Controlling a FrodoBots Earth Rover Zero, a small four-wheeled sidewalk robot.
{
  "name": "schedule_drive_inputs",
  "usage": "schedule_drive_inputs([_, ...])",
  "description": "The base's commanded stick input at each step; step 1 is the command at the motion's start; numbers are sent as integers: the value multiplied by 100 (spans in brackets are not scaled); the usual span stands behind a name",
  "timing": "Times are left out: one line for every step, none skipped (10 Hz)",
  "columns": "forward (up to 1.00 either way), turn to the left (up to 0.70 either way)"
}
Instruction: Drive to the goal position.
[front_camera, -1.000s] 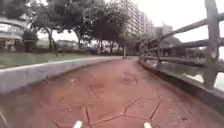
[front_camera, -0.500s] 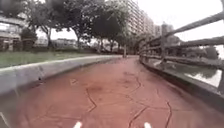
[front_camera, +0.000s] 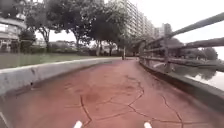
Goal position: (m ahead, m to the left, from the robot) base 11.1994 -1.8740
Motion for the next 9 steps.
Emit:
schedule_drive_inputs([50, 0])
schedule_drive_inputs([50, 0])
schedule_drive_inputs([50, 0])
schedule_drive_inputs([50, 0])
schedule_drive_inputs([50, 0])
schedule_drive_inputs([50, 0])
schedule_drive_inputs([50, 0])
schedule_drive_inputs([50, 0])
schedule_drive_inputs([50, 0])
